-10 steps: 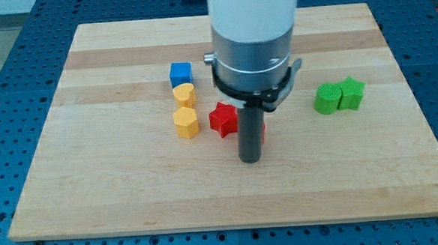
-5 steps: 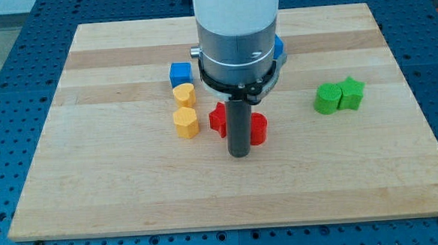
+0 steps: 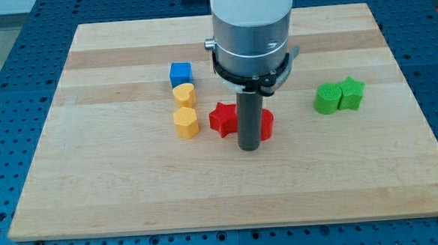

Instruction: Move the red circle parallel to the red star

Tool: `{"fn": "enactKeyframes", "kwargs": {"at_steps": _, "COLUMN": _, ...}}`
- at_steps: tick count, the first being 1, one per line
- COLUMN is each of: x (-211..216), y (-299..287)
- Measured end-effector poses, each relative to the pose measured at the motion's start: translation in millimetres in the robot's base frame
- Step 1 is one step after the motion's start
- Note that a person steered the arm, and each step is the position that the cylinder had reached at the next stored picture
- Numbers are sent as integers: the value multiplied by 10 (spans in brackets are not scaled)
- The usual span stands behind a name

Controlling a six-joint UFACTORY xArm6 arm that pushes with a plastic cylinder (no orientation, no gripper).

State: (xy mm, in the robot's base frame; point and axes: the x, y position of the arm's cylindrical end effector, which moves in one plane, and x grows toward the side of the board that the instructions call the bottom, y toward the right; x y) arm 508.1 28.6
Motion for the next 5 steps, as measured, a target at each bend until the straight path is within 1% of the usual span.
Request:
{"fn": "enactKeyframes", "kwargs": {"at_steps": 3, "x": -60, "y": 224}}
{"fn": "enactKeyframes", "kwargs": {"at_steps": 5, "x": -81, "y": 240}}
